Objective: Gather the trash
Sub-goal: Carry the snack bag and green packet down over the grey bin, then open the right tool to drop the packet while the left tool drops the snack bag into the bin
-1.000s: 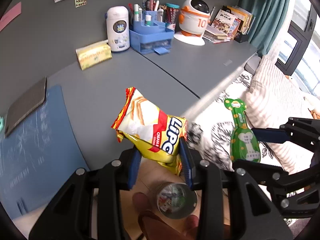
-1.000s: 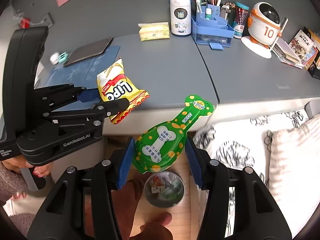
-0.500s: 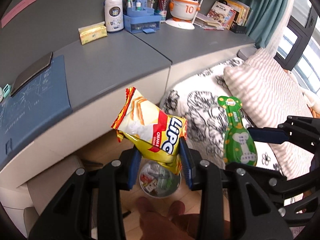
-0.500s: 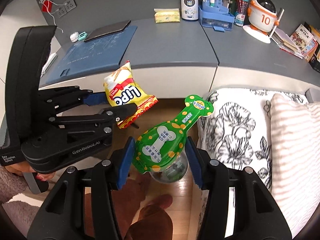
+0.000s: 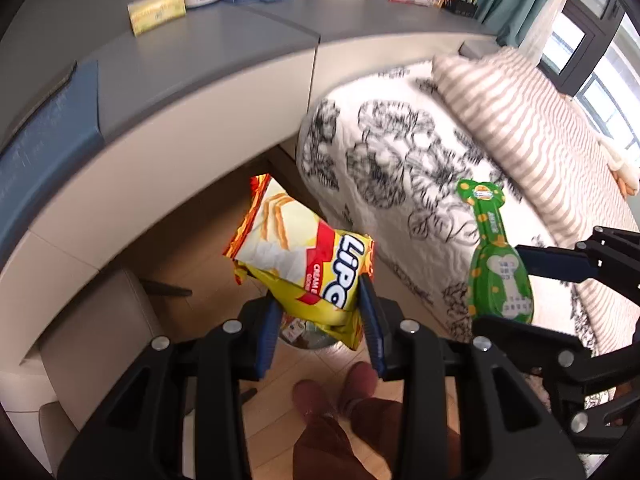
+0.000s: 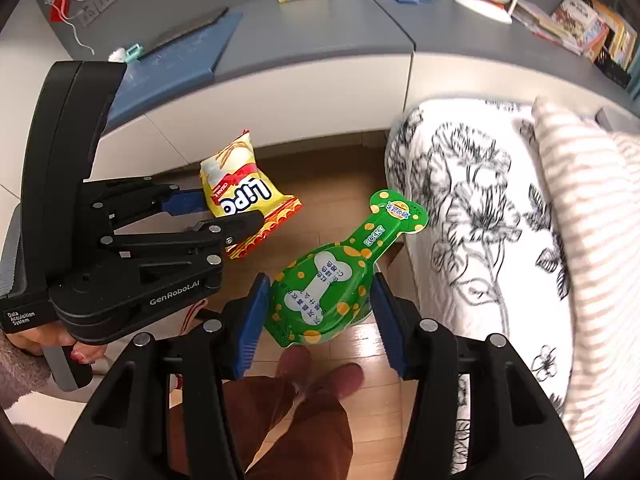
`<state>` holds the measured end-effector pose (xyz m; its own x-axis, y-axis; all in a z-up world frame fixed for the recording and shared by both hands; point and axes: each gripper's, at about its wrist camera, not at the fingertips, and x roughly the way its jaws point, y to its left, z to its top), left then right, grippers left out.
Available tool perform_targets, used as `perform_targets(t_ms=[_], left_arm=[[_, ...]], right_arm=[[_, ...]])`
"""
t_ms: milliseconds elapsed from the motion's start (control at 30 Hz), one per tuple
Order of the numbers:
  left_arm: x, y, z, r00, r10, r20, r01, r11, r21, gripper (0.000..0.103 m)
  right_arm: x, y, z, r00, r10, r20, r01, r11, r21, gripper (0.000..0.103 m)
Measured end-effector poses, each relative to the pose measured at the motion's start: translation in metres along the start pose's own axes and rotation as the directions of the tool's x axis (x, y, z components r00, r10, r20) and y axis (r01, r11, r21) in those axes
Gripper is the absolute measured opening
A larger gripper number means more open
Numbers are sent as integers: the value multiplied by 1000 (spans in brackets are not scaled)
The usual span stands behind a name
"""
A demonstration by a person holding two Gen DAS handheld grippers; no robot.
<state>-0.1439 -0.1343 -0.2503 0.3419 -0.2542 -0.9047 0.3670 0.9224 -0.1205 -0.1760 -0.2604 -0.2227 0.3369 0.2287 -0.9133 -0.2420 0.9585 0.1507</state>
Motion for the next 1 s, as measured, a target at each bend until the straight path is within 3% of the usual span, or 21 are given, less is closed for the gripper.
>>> perform_targets(t_ms=[300, 667, 867, 1000], left_arm=[[81, 12, -21, 997, -5, -70, 3, 1000, -26, 37], [198, 37, -50, 990, 62, -125, -63, 998, -4, 38], [248, 48, -62, 987, 66, -146, -68, 998, -8, 38], [264, 45, -65, 986, 68, -154, -65, 998, 22, 40]], right_arm=[[89, -17, -15, 998, 15, -57, -17, 999, -41, 50], [223, -39, -34, 993, 21, -114, -30, 996, -81, 50], [273, -40, -46, 990, 25, -137, -40, 993, -113, 50], [291, -46, -46, 989, 16, -150, -31, 994, -103, 64]])
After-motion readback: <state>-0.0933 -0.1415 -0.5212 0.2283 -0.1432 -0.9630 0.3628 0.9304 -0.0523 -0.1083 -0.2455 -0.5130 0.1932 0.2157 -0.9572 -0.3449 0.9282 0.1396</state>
